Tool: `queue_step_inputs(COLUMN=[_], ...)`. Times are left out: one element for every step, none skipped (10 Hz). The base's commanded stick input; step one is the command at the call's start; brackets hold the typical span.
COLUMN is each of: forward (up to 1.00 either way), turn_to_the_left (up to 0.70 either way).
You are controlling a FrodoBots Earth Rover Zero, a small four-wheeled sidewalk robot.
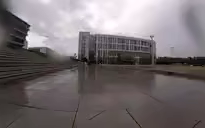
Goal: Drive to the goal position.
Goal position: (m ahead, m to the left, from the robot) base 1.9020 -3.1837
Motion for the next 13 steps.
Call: queue_step_inputs(forward=[0.70,0.70,0.70,0.70,0.70,0.70,0.70,0.70,0.70,0.70,0.70,0.70,0.70], turn_to_the_left=[0.00,0.00,0.00,0.00,0.00,0.00,0.00,0.00,0.00,0.00,0.00,0.00,-0.04])
